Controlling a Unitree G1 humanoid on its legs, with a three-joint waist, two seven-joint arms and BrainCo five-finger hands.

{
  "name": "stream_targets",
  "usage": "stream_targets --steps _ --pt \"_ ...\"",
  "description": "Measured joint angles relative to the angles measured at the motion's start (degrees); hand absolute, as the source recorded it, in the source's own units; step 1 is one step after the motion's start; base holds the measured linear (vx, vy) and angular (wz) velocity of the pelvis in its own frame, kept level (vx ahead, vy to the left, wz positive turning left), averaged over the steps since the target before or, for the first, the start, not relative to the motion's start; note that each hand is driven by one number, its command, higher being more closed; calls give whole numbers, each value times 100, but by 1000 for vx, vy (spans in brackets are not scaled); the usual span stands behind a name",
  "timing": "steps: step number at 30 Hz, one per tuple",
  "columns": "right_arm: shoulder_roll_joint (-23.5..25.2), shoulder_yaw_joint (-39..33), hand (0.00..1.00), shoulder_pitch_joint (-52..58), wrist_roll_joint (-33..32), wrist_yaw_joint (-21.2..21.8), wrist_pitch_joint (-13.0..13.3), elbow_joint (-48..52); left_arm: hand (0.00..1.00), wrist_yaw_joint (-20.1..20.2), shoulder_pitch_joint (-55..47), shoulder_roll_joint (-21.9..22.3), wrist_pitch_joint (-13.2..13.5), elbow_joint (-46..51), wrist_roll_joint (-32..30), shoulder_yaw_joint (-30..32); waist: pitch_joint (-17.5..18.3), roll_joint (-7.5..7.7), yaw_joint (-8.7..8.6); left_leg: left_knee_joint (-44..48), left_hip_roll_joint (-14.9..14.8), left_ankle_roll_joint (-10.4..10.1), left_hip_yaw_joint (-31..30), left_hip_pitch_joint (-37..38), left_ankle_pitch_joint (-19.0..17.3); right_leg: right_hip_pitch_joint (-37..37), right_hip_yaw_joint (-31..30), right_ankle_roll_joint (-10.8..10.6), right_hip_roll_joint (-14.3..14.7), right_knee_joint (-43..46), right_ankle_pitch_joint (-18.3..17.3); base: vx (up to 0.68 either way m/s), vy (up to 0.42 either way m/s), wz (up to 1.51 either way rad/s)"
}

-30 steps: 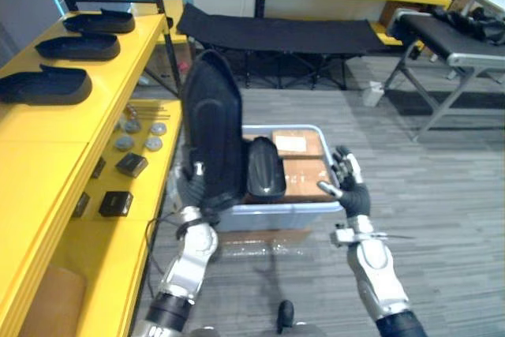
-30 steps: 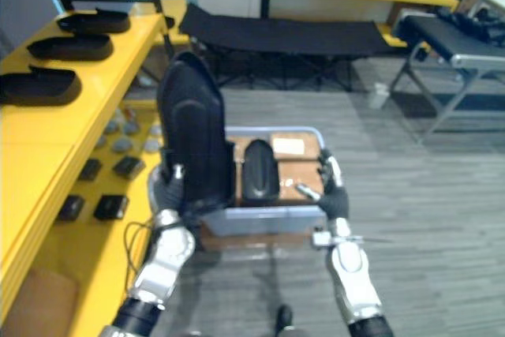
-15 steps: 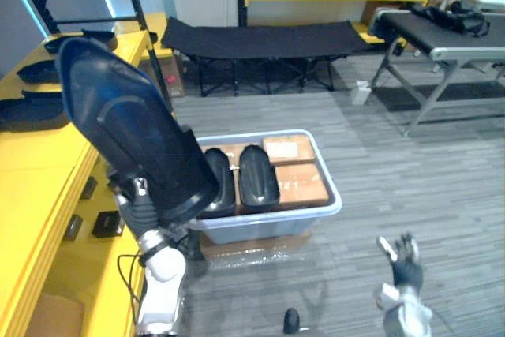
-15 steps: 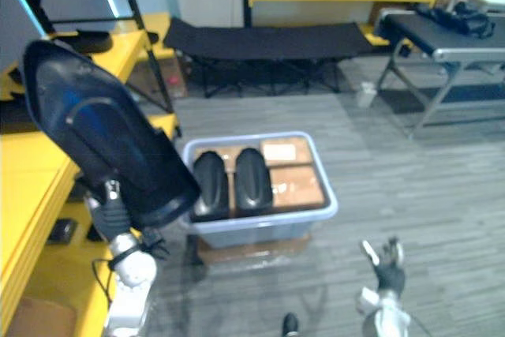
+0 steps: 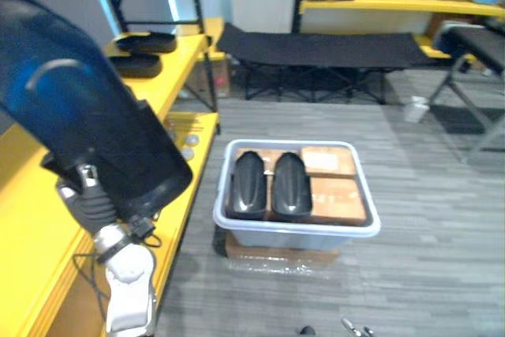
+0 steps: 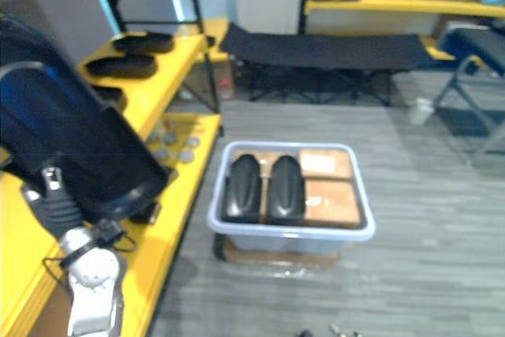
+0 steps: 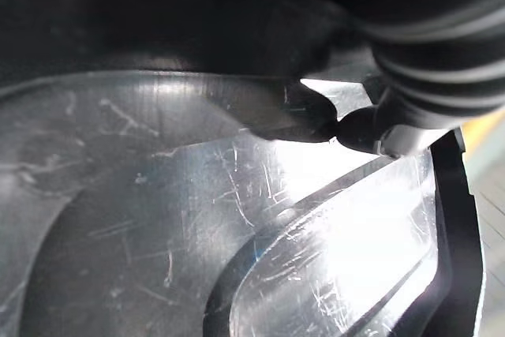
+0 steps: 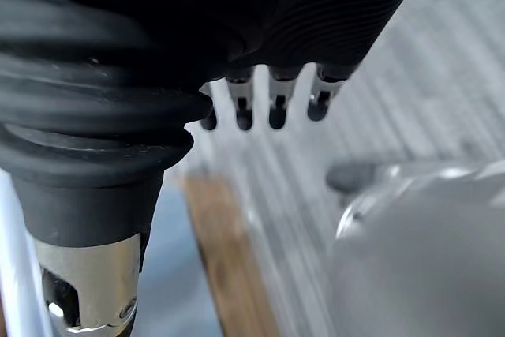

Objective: Walk over and take plastic housings, then place them on the shelf

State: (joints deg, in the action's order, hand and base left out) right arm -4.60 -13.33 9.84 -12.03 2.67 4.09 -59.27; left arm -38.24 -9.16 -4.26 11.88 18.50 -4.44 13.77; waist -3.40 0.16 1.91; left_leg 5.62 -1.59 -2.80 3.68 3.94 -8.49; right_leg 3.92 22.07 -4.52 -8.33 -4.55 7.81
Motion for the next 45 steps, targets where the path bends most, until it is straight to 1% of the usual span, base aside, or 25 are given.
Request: stream_targets --steps 2,5,8,9,10,11,12,13,14,16,18,21,22,23,24,25,26,27,28,29,35,38,41,44,45 --pt "-6 120 0 -189 0 13 -23 -67 100 19 -151 3 -3 47 -9 90 -3 27 206 12 84 9 -110 -107 6 25 131 -23 -76 4 -13 -31 29 27" --pt "-112 461 0 -500 66 111 -52 -366 100 166 -665 161 68 11 12 483 -42 70 283 84 248 90 -656 -399 88 93 745 -157 -211 2 -123 -2 -8 92" --pt "-181 621 0 -644 210 249 -36 -441 100 147 -1330 741 103 -67 714 1393 -179 16 680 78 336 96 -1081 -270 131 516 1260 -235 -264 4 -254 53 -15 95" --pt "-201 623 0 -694 219 248 -35 -492 100 123 -1537 782 168 -68 916 1546 -179 22 806 72 383 97 -1295 -297 160 662 1562 -220 -314 5 -278 53 12 112" --pt "-205 622 0 -718 218 242 -34 -522 100 128 -1625 781 240 -60 939 1587 -192 28 856 66 392 87 -1285 -323 164 732 1711 -239 -343 5 -292 38 32 127" --pt "-204 620 0 -789 210 226 -32 -540 100 168 -1708 778 336 -31 978 1615 -215 36 833 87 340 110 -1047 -412 143 843 1979 -271 -381 6 -315 27 29 151" --pt "-247 622 0 -856 191 214 -24 -539 100 317 -1707 776 450 16 1045 1577 -250 41 808 108 148 69 -478 -508 190 1013 2358 -284 -438 20 -322 0 72 192" --pt "-332 621 0 -839 151 198 -24 -545 100 424 -1718 781 570 96 1050 1418 -280 2 819 92 71 -12 -202 -563 391 1110 2555 -316 -498 91 -343 -19 95 159" --pt "-359 619 0 -873 149 189 -25 -543 100 493 -1730 786 626 135 1052 1378 -282 -8 839 81 104 -24 -166 -557 438 1121 2612 -327 -554 130 -350 -25 133 92" --pt "-346 619 0 -1119 153 137 -26 -531 100 560 -1752 793 747 365 1055 1252 -331 -76 843 79 250 86 -175 -598 489 1108 2636 -329 -725 243 -353 7 158 22" --pt "-326 606 0 -1234 154 126 -40 -535 100 595 -1641 744 831 552 1001 1046 -468 -51 825 70 319 142 -171 -594 495 1094 2622 -308 -845 391 -383 -3 120 5" --pt "-317 423 0 -1175 153 119 -44 -524 100 744 -1268 610 902 660 825 698 -662 -14 757 -33 440 222 -445 -607 589 1017 2305 -218 -957 735 -446 40 116 38" --pt "-289 254 0 -1026 100 104 -45 -527 100 816 -1141 435 904 656 808 489 -675 23 640 -133 498 236 -706 -597 699 967 1840 172 -965 925 -694 114 187 92" --pt "-267 177 0 -933 33 100 -45 -529 100 870 -1070 336 904 653 814 382 -681 57 609 -160 529 245 -835 -615 756 921 1588 384 -965 1021 -848 133 178 116" --pt "-221 77 0 -788 -85 94 -48 -530 100 1002 -959 156 906 642 837 171 -714 112 540 -192 571 236 -1119 -657 843 910 1028 532 -941 1171 -1066 97 108 100" --pt "-197 31 0 -723 -117 96 -48 -530 100 1050 -882 74 907 614 841 71 -710 132 494 -169 609 221 -1284 -716 869 910 748 578 -906 1211 -1178 106 46 131" --pt "-147 -62 0 -578 -209 96 -45 -533 100 1153 -764 -44 907 500 841 -95 -711 164 408 -91 658 186 -1548 -835 903 920 162 529 -748 1208 -1463 46 -84 118" --pt "-113 -135 0 -558 -305 97 -42 -532 100 1230 -676 -98 902 357 844 -180 -761 189 383 -71 689 126 -1711 -859 944 931 -135 471 -627 1211 -1679 17 -133 97" --pt "-115 -138 0 -557 -303 97 -37 -528 100 1247 -664 -97 895 290 848 -211 -764 196 382 -40 699 111 -1719 -885 953 949 -192 371 -621 1254 -1700 -36 -186 57" --pt "-118 -189 0 -558 -295 104 -15 -509 100 1249 -664 -97 853 235 862 -331 -791 179 370 46 675 80 -1729 -932 972 990 -235 50 -580 1281 -1708 -61 -181 29" --pt "-222 -520 0 -547 -260 157 149 -464 100 1298 -657 -96 646 253 910 -667 -891 -134 365 -121 57 -239 -1553 -874 1170 944 -386 12 -38 1220 -1715 -122 -146 -11" --pt "-226 -525 0 -510 -98 146 195 -458 100 1293 -658 -95 629 250 908 -745 -964 -113 372 -365 -86 -413 -1365 -808 1307 880 -544 -108 37 1110 -1897 -147 -81 -32" --pt "-222 -519 0 -330 32 147 204 -412 100 1288 -646 -96 576 235 881 -770 -983 -172 346 -633 -238 -425 -1259 -610 1444 802 -672 -27 111 1210 -2033 -115 -38 -22" --pt "-218 -504 0 -169 213 109 234 -416 100 1223 -651 -101 583 279 825 -635 -925 -148 363 -731 -231 -420 -1178 -614 1503 714 -687 -109 62 1250 -2093 -28 11 -6" --pt "-215 -501 0 -172 213 93 240 -415 100 1221 -650 -103 583 293 824 -571 -944 -95 365 -733 -217 -420 -1137 -616 1503 694 -691 -125 30 1273 -2104 342 203 22"
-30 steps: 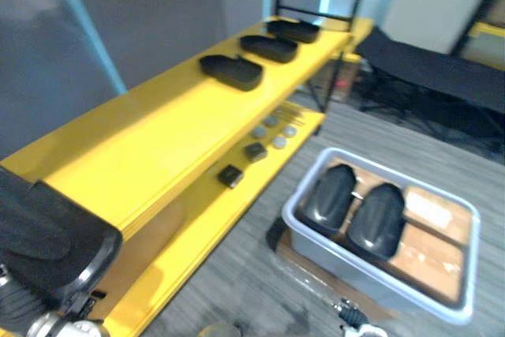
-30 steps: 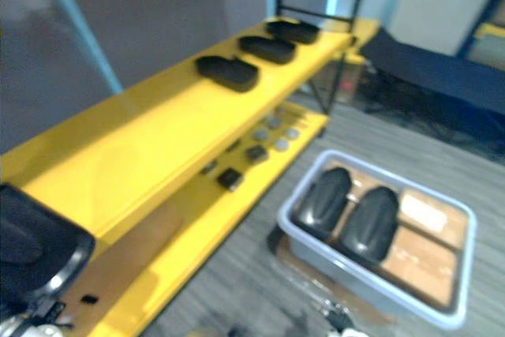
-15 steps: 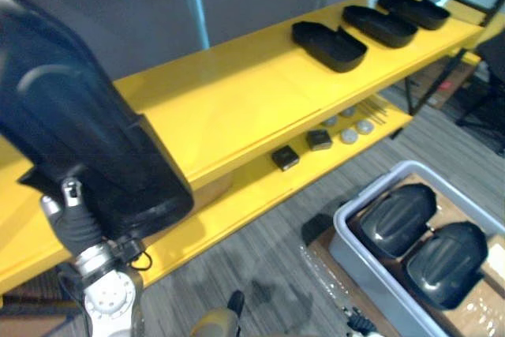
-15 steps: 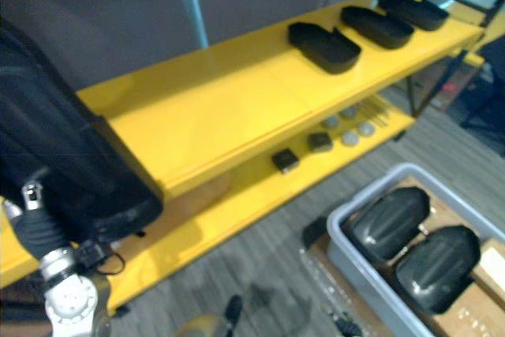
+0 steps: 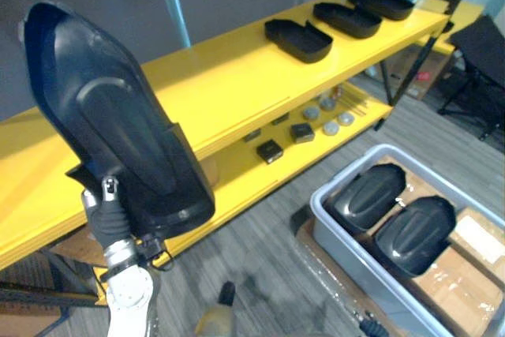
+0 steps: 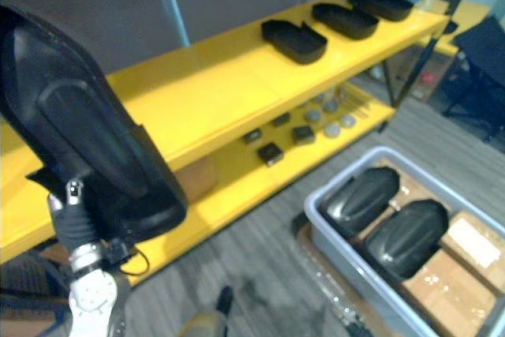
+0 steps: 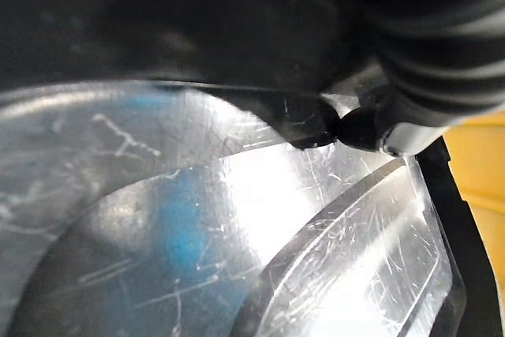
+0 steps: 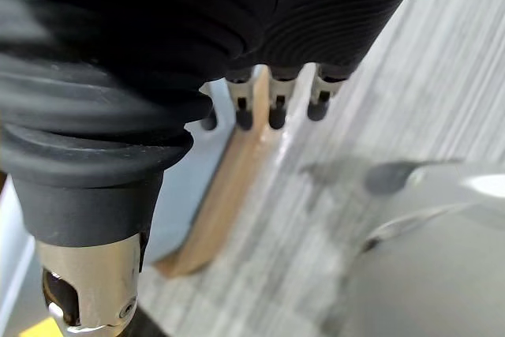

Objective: Walk over and take plastic housings, then place them on the shelf

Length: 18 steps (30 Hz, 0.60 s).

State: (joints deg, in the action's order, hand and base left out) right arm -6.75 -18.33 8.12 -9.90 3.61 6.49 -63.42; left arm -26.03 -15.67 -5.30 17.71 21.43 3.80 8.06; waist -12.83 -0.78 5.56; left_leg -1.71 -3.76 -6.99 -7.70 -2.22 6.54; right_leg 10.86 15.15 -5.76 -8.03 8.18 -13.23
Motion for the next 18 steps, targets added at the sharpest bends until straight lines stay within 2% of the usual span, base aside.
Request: stream_targets --steps 1,2,4,6,7,8,9,10,11,12,14,15,16,17,18 --pt "131 6 0 2 -64 -477 271 87 100 241 73 -273 78 103 -11 183 200 441 -9 141 611 322 77 -42 -242 -327 67 -75 -719 1040 -172 403 268 38" --pt "157 16 0 -19 -64 -519 302 223 100 263 124 -333 80 101 -43 179 219 412 -19 144 592 322 37 12 -240 -537 38 13 -738 1514 24 487 299 42" --pt "219 11 0 -93 -64 -612 398 336 100 266 211 -487 98 107 -47 179 269 491 -14 140 529 352 78 85 -262 -647 37 -20 -744 1862 368 230 126 16" --pt "232 9 0 -195 -61 -620 442 348 100 258 272 -520 95 101 -42 175 254 475 -27 113 418 491 77 259 -373 -842 18 -46 -746 2381 708 187 54 -9" --pt "248 5 0 -234 -51 -616 463 332 100 252 328 -557 91 72 -30 172 180 352 -23 129 255 522 91 427 -544 -997 3 4 -691 2582 182 108 4 -39" --pt "263 5 0 -235 -35 -614 469 326 100 238 437 -563 87 23 4 183 213 285 -35 151 85 520 155 529 -689 -1130 47 30 -513 2233 -151 -30 6 -40" --pt "266 7 0 -244 17 -591 468 332 100 189 552 -573 91 -18 40 198 260 244 -33 208 -17 441 239 468 -725 -1186 45 -15 -313 1565 -110 -161 16 -21" --pt "266 10 0 -250 63 -551 475 347 100 178 629 -603 87 -26 57 209 297 290 -84 252 -9 406 261 412 -791 -1210 64 -17 -242 1097 46 -265 -27 0" --pt "267 11 0 -263 161 -463 487 321 100 184 755 -734 83 -28 72 242 295 532 -163 288 144 391 267 419 -885 -1321 49 69 -322 739 482 -157 -120 21" --pt "244 11 0 -227 258 -379 487 244 100 203 761 -758 60 -59 74 225 369 670 -309 312 255 322 220 421 -928 -1311 -72 -88 -368 507 827 -50 -138 21" --pt "119 11 0 -164 364 -315 505 231 100 206 674 -536 10 -61 75 95 513 496 -324 335 86 223 335 414 -965 -1229 -12 2 -148 151 962 120 -102 -13" --pt "51 31 0 -161 428 -225 511 231 100 203 675 -465 6 -86 69 35 547 325 -301 332 -29 207 420 417 -966 -1119 -16 45 7 -149 1152 173 -97 -33" --pt "11 55 0 -186 598 -185 533 233 100 205 692 -451 -32 -98 22 22 545 199 -357 306 -110 193 516 411 -975 -1048 -5 81 108 -372 1262 144 -78 -21" --pt "-2 72 0 -190 674 -156 560 234 100 205 708 -444 -53 -103 -3 7 555 158 -369 292 -141 177 532 414 -980 -1030 -2 87 145 -442 1290 290 -76 17" --pt "-22 265 0 -102 1121 14 587 233 100 194 809 -425 -288 -207 -49 -216 563 159 -496 198 -145 174 685 625 -977 -579 184 76 155 -792 1308 260 -27 30"
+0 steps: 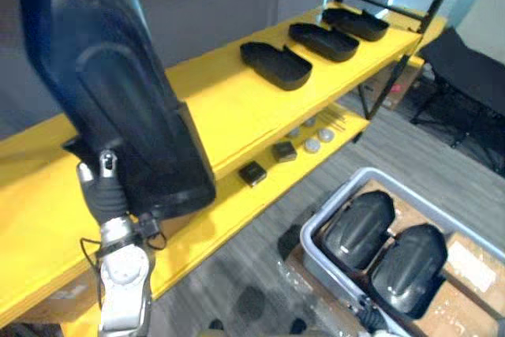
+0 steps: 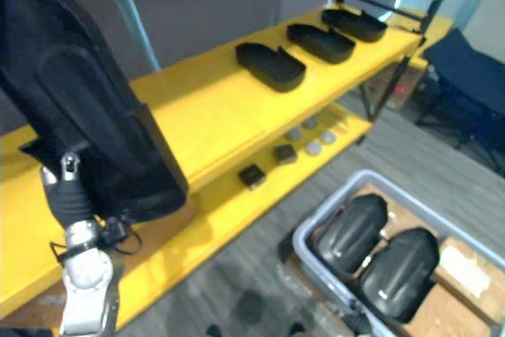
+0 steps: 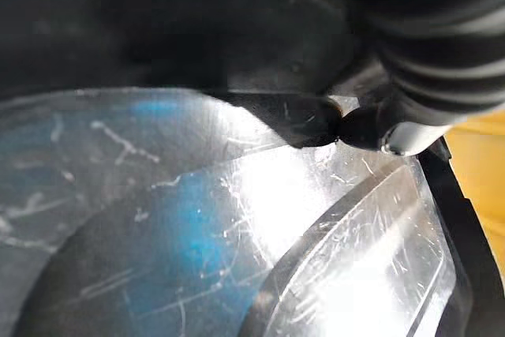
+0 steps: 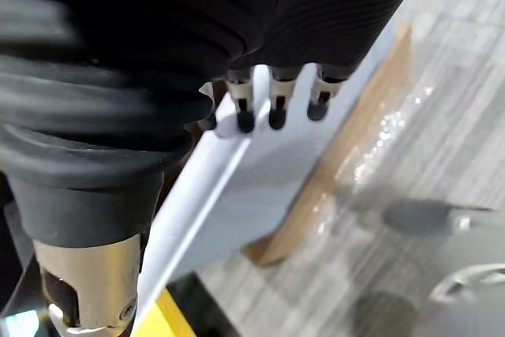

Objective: Walk over and take plastic housings, then place them on the shelf

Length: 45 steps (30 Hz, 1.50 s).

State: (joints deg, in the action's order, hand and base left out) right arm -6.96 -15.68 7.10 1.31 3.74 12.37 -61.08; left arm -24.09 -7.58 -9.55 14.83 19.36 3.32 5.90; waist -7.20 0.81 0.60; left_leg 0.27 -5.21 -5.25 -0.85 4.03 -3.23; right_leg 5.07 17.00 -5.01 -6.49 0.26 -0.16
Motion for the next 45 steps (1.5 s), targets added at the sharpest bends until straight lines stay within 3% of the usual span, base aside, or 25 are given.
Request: stream_targets --steps 5,6,8,10,11,12,19,22,24,28,34,36,39,45 --pt "15 244 0 -114 170 57 2 28 100 -32 -75 -24 -274 -307 -124 4 -7 47 94 -9 146 7 23 -32 5 48 62 -60 -128 -62 37 54 41 17" --pt "18 230 0 -153 173 100 6 16 100 -28 -200 14 -293 -311 -155 -43 -9 48 68 16 236 19 68 -144 17 123 297 -88 -178 -101 15 22 27 76" --pt "-5 229 0 -49 150 119 -2 -106 100 143 -305 114 -267 -306 -132 -84 -30 25 -26 55 147 171 820 -368 65 338 994 -130 -343 -149 -4 8 45 146" --pt "-25 241 0 7 92 123 -3 -110 100 299 -449 160 -256 -310 -78 -10 -99 -25 58 179 -12 129 1393 -406 234 517 1302 -130 -407 -143 -4 -8 65 114" --pt "-46 241 0 -61 36 123 -3 -111 100 331 -573 159 -208 -294 -2 31 -108 -56 240 126 90 156 1319 -411 288 511 1302 -150 -446 -96 -24 -6 104 74" --pt "-62 242 0 -137 -49 123 4 -109 100 337 -637 158 -188 -295 90 68 -118 -68 282 80 163 199 1227 -433 334 516 1300 -160 -505 -54 -54 8 107 46" --pt "-100 238 0 -501 -213 315 29 -112 100 297 -825 149 -23 -55 12 189 -132 -34 414 -252 536 304 990 -302 500 518 1287 -234 -859 372 -394 6 84 25" --pt "-105 225 0 -369 -435 431 30 -126 100 312 -787 125 -23 109 4 202 -123 -37 363 -408 601 324 737 -294 621 530 1254 -191 -871 496 -440 40 46 46" --pt "-91 219 0 -235 -678 494 30 -250 100 459 -705 66 -23 113 18 202 -121 -29 349 -479 619 331 401 -264 725 532 869 -114 -860 763 -484 68 154 73" --pt "-16 234 0 -237 -1013 493 85 -253 100 572 -701 -32 -13 110 121 204 -99 46 502 -475 609 304 281 -219 756 510 521 164 -832 961 -692 4 26 21" --pt "-22 242 0 -333 -926 517 254 -248 100 529 -605 -40 -9 107 192 144 -175 4 469 -342 413 177 404 -361 837 419 110 55 -618 747 -787 -83 -73 -14" --pt "-28 240 0 -317 -741 535 252 -251 100 505 -507 -38 -10 97 182 103 -269 53 447 -312 367 106 418 -410 887 398 -22 -179 -577 710 -905 -154 -111 -12" --pt "-114 238 0 -183 -424 632 246 -259 100 508 -496 -14 -33 57 92 6 -348 9 322 -290 206 29 357 -407 937 374 -30 -176 -421 755 -964 -128 -85 -1" --pt "-145 234 0 -64 -268 632 245 -313 100 592 -527 -15 -36 58 79 81 -354 -2 356 -387 170 14 274 -440 1003 302 8 -179 -379 833 -1003 -35 -21 7"
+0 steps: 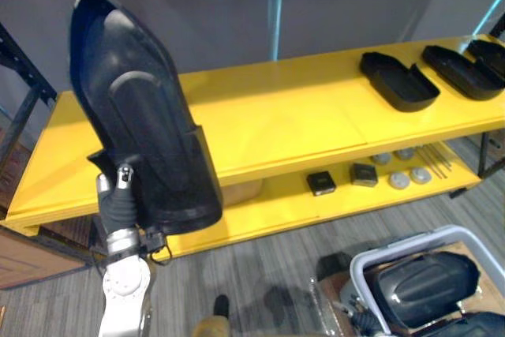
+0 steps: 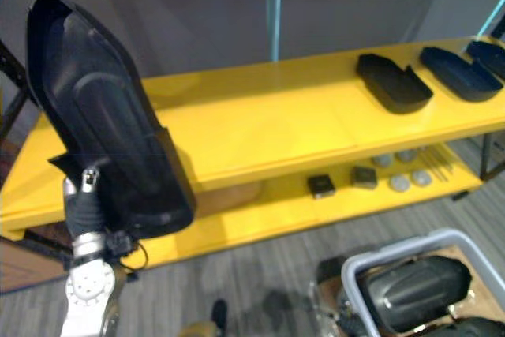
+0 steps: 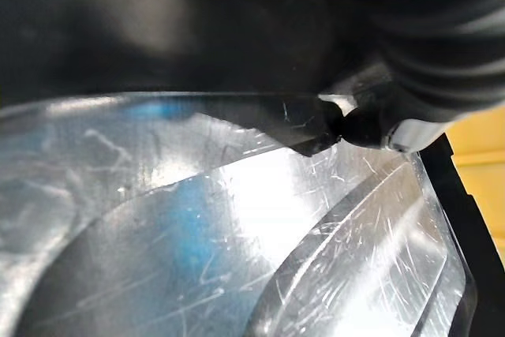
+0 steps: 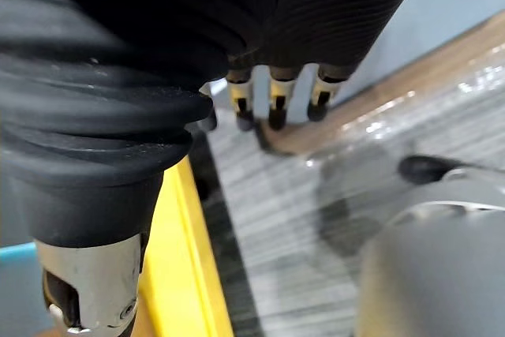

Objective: Walk over and take plastic housings, then place them on the shelf

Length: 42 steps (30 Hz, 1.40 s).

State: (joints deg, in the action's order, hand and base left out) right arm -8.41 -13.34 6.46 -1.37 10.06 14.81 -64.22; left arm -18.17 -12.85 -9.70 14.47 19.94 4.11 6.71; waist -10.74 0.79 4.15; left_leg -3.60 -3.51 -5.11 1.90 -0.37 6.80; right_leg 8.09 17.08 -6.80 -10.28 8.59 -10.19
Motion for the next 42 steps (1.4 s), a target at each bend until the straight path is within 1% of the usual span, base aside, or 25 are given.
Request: stream_targets --steps 2,5,6,7,9,10,11,12,13,14,15,16,17,18,20,21,23,24,27,31,33,34,37,38,42 --pt "18 0 0 -20 -10 -17 8 3 100 114 -20 -3 3 0 14 70 -7 29 10 -2 43 20 -9 -31 -13 -11 10 -39 -35 -2 -24 29 12 7" --pt "57 -7 0 -58 -133 -130 8 31 100 269 -13 -32 50 16 66 182 -8 126 10 1 151 75 2 -59 -80 -34 15 -96 -144 8 -70 72 17 5" --pt "74 -29 0 -51 -140 -191 7 44 100 347 -14 -84 94 19 135 179 -2 201 22 9 241 104 16 -44 -144 -41 20 -149 -260 99 -138 166 29 2" --pt "95 -120 0 -29 -139 -256 5 80 100 397 -13 -136 150 20 184 162 -6 272 21 -5 337 120 43 50 -239 -15 10 -231 -379 285 -122 200 37 -2" --pt "99 -151 0 -25 -224 -313 5 116 100 434 22 -139 181 19 183 129 3 270 -36 3 351 166 40 176 -328 -192 -85 -200 -469 884 -102 130 68 -3" --pt "133 -171 0 16 -224 -327 6 168 100 441 123 -201 185 21 170 51 8 256 -57 4 282 195 38 296 -380 -417 -193 -61 -475 1454 22 67 71 -11" --pt "183 -172 0 22 -187 -324 11 202 100 403 241 -343 185 20 157 -47 -3 227 -72 2 89 218 18 425 -487 -732 -219 100 -449 2149 266 41 72 -17" --pt "214 -174 0 13 -110 -313 21 201 100 366 287 -403 184 10 153 -79 -43 133 -72 30 -25 214 28 464 -537 -854 -260 174 -417 2283 99 -5 51 -24" --pt "285 -150 0 2 15 -272 57 212 100 308 419 -510 179 -9 149 -82 -38 123 -125 56 -232 165 51 530 -630 -977 -284 188 -211 2012 -268 -103 73 -15" --pt "337 -104 0 -33 113 -250 122 246 100 211 573 -597 179 -52 156 -44 -24 175 -147 110 -351 66 131 520 -667 -1105 -292 127 -65 1440 -249 -116 46 -18" --pt "350 -87 0 -29 156 -248 158 251 100 160 631 -627 178 -91 155 -6 -20 251 -144 142 -358 26 197 522 -690 -1143 -276 140 -42 1082 -52 -145 -15 -26" --pt "359 38 0 -52 181 -244 224 254 100 73 646 -696 161 -116 155 164 -6 471 -164 218 -258 -38 336 528 -780 -1281 -297 201 -108 575 851 -9 -117 -34" --pt "346 130 0 -48 223 -240 254 233 100 31 637 -683 144 -200 158 283 26 558 -177 260 -200 -123 393 534 -873 -1248 -203 81 -143 384 1049 53 -139 -31" --pt "326 130 0 -55 223 -232 257 232 100 26 635 -622 117 -213 161 312 45 510 -177 332 -250 -167 410 484 -940 -1169 -196 80 -53 192 1048 150 -149 -24" --pt "236 131 0 -114 224 -139 254 228 100 37 650 -395 111 -209 173 326 43 340 -173 469 -411 -250 468 388 -1070 -993 -139 113 144 -333 1153 127 -101 -14" --pt "153 131 0 -113 223 -78 236 223 100 83 649 -253 95 -210 171 297 68 192 -194 472 -493 -272 472 356 -1087 -909 -104 128 251 -556 1222 147 -90 2" --pt "36 133 0 -81 207 43 207 222 100 130 672 -232 72 -209 144 98 104 45 -228 460 -546 -271 515 496 -1086 -656 4 172 334 -797 1267 184 -78 11" --pt "-24 132 0 -81 186 124 170 227 100 154 683 -232 47 -205 96 -6 137 12 -245 447 -549 -270 565 598 -1087 -512 20 174 344 -869 1267 147 -36 8" --pt "-129 134 0 -163 99 263 115 254 100 160 703 -262 40 -205 -22 -77 208 -17 -244 400 -503 -232 783 739 -1110 -396 10 173 313 -967 1268 81 16 -6" --pt "-123 274 0 -181 122 380 120 255 100 153 726 -407 40 -252 -24 -69 233 24 -253 398 -388 -193 813 732 -1133 -359 11 123 222 -1096 1354 2 45 -1" --pt "-115 546 0 -179 232 372 293 278 100 147 728 -535 39 -362 -67 -70 251 47 -260 398 -336 -177 827 745 -1143 -284 19 90 159 -1230 1458 -47 37 1" --pt "-115 626 0 -179 236 370 316 306 100 148 728 -577 39 -370 -68 -70 253 50 -263 398 -330 -176 832 745 -1143 -284 19 94 144 -1232 1469 -65 31 -3" --pt "-111 1042 0 -135 280 368 525 545 100 147 728 -608 39 -375 -69 -61 339 77 -265 394 -301 -173 904 734 -1145 -284 2 82 142 -1295 1530 -61 16 -5" --pt "-129 2139 0 57 556 106 803 1414 100 64 1085 -561 43 -375 -75 -45 708 144 -356 314 -271 -190 1106 747 -1128 -334 -142 37 140 -1302 1585 0 0 0" --pt "-129 2139 0 86 556 106 802 1475 100 64 1081 -535 43 -378 -75 -20 709 140 -359 323 -269 -190 1107 744 -1129 -344 -147 37 148 -1302 1585 0 0 0"
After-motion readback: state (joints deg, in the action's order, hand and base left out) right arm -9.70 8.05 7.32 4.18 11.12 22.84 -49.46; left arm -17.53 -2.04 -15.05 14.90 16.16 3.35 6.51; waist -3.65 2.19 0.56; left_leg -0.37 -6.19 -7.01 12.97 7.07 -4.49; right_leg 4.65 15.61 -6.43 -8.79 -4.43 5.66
